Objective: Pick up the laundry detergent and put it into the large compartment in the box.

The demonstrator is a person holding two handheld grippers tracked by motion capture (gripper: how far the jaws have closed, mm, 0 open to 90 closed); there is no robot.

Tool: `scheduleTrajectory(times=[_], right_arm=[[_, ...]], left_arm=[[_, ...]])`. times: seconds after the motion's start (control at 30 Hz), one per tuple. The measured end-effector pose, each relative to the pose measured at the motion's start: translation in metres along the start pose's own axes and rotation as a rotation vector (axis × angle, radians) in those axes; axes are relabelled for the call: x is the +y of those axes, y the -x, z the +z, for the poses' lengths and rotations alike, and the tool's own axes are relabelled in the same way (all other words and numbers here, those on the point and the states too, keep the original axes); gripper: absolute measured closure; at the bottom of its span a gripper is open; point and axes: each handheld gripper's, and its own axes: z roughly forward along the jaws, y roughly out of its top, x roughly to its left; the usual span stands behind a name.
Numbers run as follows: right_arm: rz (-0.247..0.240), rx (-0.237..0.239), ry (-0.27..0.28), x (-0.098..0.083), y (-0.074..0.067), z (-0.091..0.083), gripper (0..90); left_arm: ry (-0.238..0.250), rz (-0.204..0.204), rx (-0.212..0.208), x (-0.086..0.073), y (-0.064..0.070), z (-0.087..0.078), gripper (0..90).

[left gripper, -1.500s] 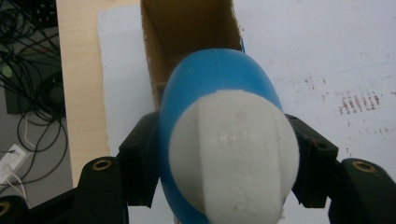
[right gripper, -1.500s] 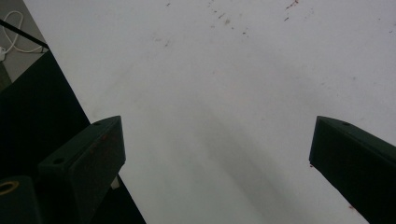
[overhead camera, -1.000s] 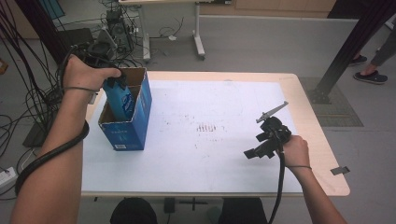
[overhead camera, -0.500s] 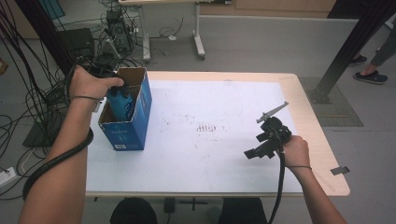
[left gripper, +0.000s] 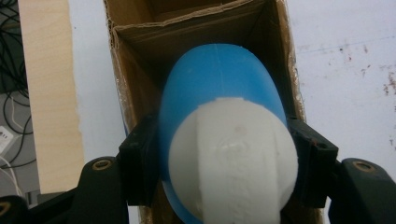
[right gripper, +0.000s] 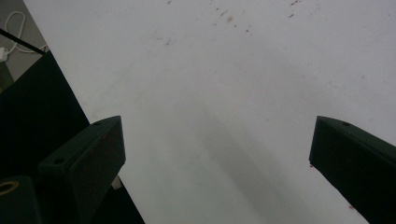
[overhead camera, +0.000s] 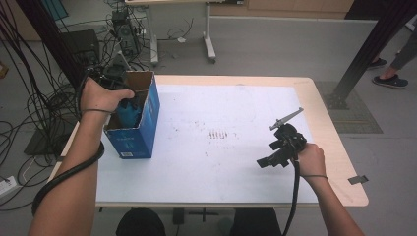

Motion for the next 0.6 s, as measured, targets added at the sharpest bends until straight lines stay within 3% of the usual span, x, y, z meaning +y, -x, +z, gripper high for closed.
scheduleTrajectory(times=[0.6], right_arm=[[0.002,-0.003,0.000,-0.001,-0.001,0.000,3.4]], left_arm=[[-0.018,-0.011,0.027,-0.008,0.003,0.018,37.7]])
